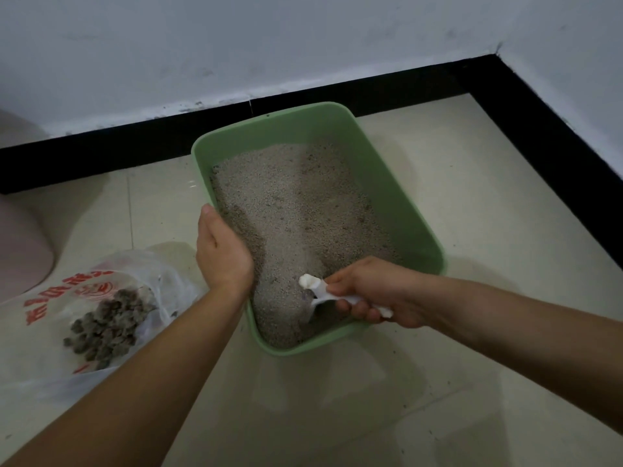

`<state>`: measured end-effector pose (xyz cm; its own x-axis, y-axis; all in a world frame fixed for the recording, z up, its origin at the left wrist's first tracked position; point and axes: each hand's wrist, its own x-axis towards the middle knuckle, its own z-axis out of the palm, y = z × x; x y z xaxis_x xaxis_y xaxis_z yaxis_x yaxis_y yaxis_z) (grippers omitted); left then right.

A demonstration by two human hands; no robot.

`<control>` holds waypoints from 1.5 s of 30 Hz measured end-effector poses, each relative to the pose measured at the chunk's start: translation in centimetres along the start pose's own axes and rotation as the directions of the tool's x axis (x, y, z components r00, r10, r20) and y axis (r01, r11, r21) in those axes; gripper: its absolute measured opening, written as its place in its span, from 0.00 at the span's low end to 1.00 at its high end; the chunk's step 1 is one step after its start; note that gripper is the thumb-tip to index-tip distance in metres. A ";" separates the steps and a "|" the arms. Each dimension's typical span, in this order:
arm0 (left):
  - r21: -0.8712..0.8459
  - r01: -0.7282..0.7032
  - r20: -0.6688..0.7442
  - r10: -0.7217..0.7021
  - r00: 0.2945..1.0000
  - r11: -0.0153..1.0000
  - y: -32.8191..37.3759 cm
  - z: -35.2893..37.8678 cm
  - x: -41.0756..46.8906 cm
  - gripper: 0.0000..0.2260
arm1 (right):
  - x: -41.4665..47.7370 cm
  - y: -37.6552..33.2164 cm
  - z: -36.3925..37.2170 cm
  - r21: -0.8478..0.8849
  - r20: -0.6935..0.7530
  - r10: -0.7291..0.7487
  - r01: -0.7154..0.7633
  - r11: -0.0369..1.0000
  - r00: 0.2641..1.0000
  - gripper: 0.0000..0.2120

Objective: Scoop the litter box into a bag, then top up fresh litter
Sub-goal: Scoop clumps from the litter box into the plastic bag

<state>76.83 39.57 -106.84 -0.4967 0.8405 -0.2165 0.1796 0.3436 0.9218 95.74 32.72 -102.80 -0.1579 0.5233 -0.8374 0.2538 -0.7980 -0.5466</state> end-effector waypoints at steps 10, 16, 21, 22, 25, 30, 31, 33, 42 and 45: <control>-0.043 0.032 0.005 -0.031 0.999 0.999 0.2 -0.5 0.0 0.28 | 1.5 -0.8 1.6 0.193 -0.133 -0.082 0.107 0.975 0.988 0.12; 0.029 -0.015 -0.026 0.016 1.000 0.999 0.0 -0.7 0.1 0.26 | 4.7 -2.9 1.9 0.146 -0.244 -0.173 0.213 0.966 0.954 0.13; 0.111 -0.058 -0.032 0.062 0.998 0.992 -0.2 -0.6 0.4 0.25 | 6.0 -3.8 0.4 -0.006 -0.265 -0.249 0.257 0.966 0.932 0.15; 0.127 -0.062 -0.031 0.066 0.997 0.990 -0.3 -0.6 0.4 0.24 | 6.0 -3.9 0.2 -0.030 -0.267 -0.257 0.258 0.966 0.929 0.15; 0.137 -0.074 -0.024 0.078 0.997 0.988 -0.2 -0.8 0.2 0.24 | 5.0 -4.4 -1.3 -0.273 -0.254 -0.355 0.286 0.919 0.899 0.14; 0.141 -0.072 -0.018 0.075 0.997 0.987 -0.2 -0.8 0.3 0.23 | -0.2 -7.6 -5.6 -0.844 -0.039 -0.414 0.192 0.502 0.909 0.13; 0.141 -0.068 -0.017 0.071 0.997 0.988 -0.2 -0.8 0.4 0.23 | -1.2 -8.4 -5.9 -0.902 -0.020 -0.421 0.165 0.398 0.907 0.13; 0.141 -0.070 -0.013 0.072 0.997 0.987 -0.3 -0.7 0.4 0.23 | -3.2 -9.6 -5.9 -0.975 -0.012 -0.479 0.095 0.199 0.878 0.13; 0.190 -0.089 -0.005 0.092 0.996 0.978 -0.2 -0.9 0.3 0.24 | -8.2 -9.8 -6.0 -0.992 -0.075 -0.464 -0.111 -0.051 0.882 0.24; 0.196 -0.088 -0.008 0.091 0.996 0.977 -0.2 -0.9 0.3 0.24 | -6.3 -8.0 -5.8 -0.955 -0.110 -0.373 -0.202 -0.216 0.921 0.33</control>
<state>75.86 39.39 -106.78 -0.4847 0.8650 -0.1295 0.3853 0.3441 0.8562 100.24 37.54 -93.11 -0.1348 0.8130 -0.5665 0.8887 0.3520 0.2937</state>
